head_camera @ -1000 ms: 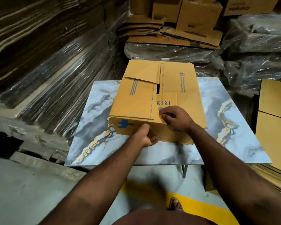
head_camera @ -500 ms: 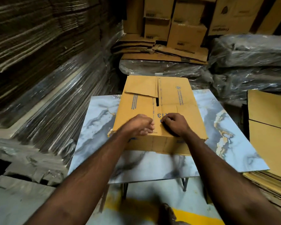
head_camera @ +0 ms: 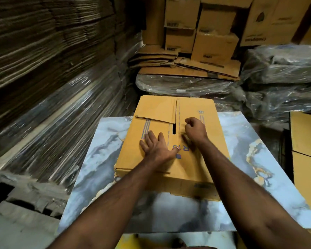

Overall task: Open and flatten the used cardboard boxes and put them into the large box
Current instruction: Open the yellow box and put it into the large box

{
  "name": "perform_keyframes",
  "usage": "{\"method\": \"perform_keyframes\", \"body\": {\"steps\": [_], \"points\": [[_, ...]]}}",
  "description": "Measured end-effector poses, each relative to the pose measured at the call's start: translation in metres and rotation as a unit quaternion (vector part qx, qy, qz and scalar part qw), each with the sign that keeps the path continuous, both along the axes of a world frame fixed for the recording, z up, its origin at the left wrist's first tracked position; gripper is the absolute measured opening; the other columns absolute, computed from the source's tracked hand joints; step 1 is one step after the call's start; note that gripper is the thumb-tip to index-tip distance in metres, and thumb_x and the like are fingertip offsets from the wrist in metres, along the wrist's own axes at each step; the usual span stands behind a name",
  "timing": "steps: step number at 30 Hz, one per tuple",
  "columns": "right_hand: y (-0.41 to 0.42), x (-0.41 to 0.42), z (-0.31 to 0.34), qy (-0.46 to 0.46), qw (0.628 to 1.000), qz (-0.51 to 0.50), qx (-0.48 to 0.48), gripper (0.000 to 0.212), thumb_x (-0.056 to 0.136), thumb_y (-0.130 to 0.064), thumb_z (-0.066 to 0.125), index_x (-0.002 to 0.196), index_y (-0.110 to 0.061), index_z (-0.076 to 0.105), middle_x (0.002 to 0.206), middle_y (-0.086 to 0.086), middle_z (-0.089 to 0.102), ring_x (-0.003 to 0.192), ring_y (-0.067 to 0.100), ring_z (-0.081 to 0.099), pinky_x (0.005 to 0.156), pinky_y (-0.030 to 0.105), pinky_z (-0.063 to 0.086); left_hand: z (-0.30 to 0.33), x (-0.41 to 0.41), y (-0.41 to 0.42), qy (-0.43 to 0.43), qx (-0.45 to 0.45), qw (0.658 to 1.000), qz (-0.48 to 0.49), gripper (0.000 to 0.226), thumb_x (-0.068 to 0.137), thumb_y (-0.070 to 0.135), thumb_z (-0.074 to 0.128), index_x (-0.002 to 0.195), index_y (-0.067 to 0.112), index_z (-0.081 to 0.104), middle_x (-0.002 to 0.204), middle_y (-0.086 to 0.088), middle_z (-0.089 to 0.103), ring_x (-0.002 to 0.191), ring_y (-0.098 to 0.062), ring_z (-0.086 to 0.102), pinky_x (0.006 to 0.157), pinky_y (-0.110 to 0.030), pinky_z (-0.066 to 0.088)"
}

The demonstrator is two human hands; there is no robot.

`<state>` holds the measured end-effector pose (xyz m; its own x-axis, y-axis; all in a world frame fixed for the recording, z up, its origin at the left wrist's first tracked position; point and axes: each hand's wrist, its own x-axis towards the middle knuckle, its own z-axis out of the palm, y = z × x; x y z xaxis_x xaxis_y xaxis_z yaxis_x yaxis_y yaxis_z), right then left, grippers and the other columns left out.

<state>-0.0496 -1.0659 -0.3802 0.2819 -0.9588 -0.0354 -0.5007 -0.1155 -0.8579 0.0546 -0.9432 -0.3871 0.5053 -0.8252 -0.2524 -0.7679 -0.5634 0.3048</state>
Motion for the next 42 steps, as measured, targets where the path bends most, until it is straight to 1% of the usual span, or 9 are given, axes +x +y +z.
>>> {"method": "perform_keyframes", "body": {"steps": [2,7,12,18,21,26,32,37,42], "points": [[-0.012,0.018,-0.003,-0.021,0.997,-0.031,0.065,0.048,0.079,-0.02,0.047,0.123,-0.011,0.064,0.126,0.012,0.065,0.114,0.034,0.061,0.097,0.043,0.052,-0.004,-0.002,-0.008,-0.019,0.007,1.0,0.0,0.105,0.079,0.073,0.056,0.156,0.019,0.007,0.162,-0.022,-0.012,0.149,-0.038,-0.014,0.116,-0.058,-0.01],[-0.023,0.031,-0.02,0.042,0.991,-0.128,0.012,0.037,0.086,-0.003,0.046,0.113,-0.013,0.07,0.12,0.013,0.062,0.117,0.036,0.048,0.095,0.041,0.044,0.003,0.012,-0.02,-0.052,0.055,0.997,-0.01,0.11,0.077,0.074,0.058,0.155,0.017,0.006,0.161,-0.025,-0.004,0.149,-0.041,-0.003,0.117,-0.058,0.003],[-0.018,0.028,-0.041,0.133,0.982,-0.04,-0.125,0.022,0.089,-0.01,0.05,0.097,-0.01,0.07,0.105,0.013,0.061,0.103,0.034,0.049,0.087,0.044,0.042,0.032,0.02,-0.028,-0.116,0.036,0.992,-0.036,0.078,0.078,0.063,0.063,0.133,0.013,0.04,0.135,-0.019,0.044,0.123,-0.038,0.045,0.091,-0.044,0.042],[-0.01,0.036,-0.039,0.274,0.923,0.136,-0.233,0.033,0.092,-0.034,0.047,0.103,-0.015,0.071,0.113,0.012,0.057,0.108,0.028,0.047,0.092,0.045,0.035,0.086,0.036,-0.031,-0.152,-0.03,0.987,-0.051,0.038,0.084,0.052,0.059,0.087,0.014,0.055,0.088,-0.006,0.059,0.081,-0.027,0.054,0.065,-0.031,0.04],[0.0,0.04,-0.037,0.357,0.866,0.203,-0.286,0.053,0.094,-0.05,0.034,0.105,-0.014,0.072,0.115,0.011,0.055,0.111,0.028,0.045,0.092,0.045,0.033,0.1,0.051,-0.029,-0.137,-0.052,0.988,-0.046,0.038,0.081,0.051,0.059,0.083,0.014,0.058,0.088,-0.007,0.064,0.081,-0.029,0.058,0.062,-0.03,0.039],[0.005,0.028,-0.007,0.234,0.896,0.128,-0.354,0.046,0.085,-0.038,0.038,0.08,-0.009,0.073,0.094,0.011,0.061,0.093,0.033,0.053,0.077,0.04,0.037,0.118,0.077,-0.028,-0.082,-0.1,0.992,0.001,0.047,0.078,0.053,0.061,0.099,0.012,0.068,0.102,-0.01,0.068,0.095,-0.031,0.062,0.066,-0.029,0.042],[0.029,0.009,0.045,0.137,0.879,0.075,-0.45,0.032,0.086,-0.028,0.047,0.071,-0.007,0.066,0.086,0.006,0.057,0.083,0.025,0.048,0.074,0.038,0.039,0.128,0.089,-0.034,-0.016,-0.123,0.992,0.026,0.049,0.068,0.058,0.066,0.091,0.015,0.067,0.101,-0.007,0.068,0.095,-0.029,0.064,0.065,-0.029,0.045],[0.071,0.01,0.068,0.143,0.855,0.055,-0.496,0.031,0.084,-0.031,0.05,0.071,-0.008,0.066,0.087,0.007,0.058,0.082,0.026,0.048,0.07,0.039,0.04,0.126,0.093,-0.032,-0.008,-0.126,0.992,0.028,0.045,0.077,0.049,0.065,0.107,0.016,0.066,0.111,-0.009,0.067,0.102,-0.029,0.062,0.078,-0.031,0.052],[0.106,0.006,0.083,0.146,0.84,0.042,-0.521,0.03,0.082,-0.033,0.054,0.072,-0.008,0.067,0.086,0.006,0.057,0.081,0.024,0.048,0.066,0.038,0.041,0.123,0.09,-0.024,-0.031,-0.123,0.992,0.021,0.044,0.086,0.048,0.064,0.111,0.012,0.066,0.111,-0.008,0.066,0.093,-0.024,0.057,0.072,-0.031,0.044]]}}
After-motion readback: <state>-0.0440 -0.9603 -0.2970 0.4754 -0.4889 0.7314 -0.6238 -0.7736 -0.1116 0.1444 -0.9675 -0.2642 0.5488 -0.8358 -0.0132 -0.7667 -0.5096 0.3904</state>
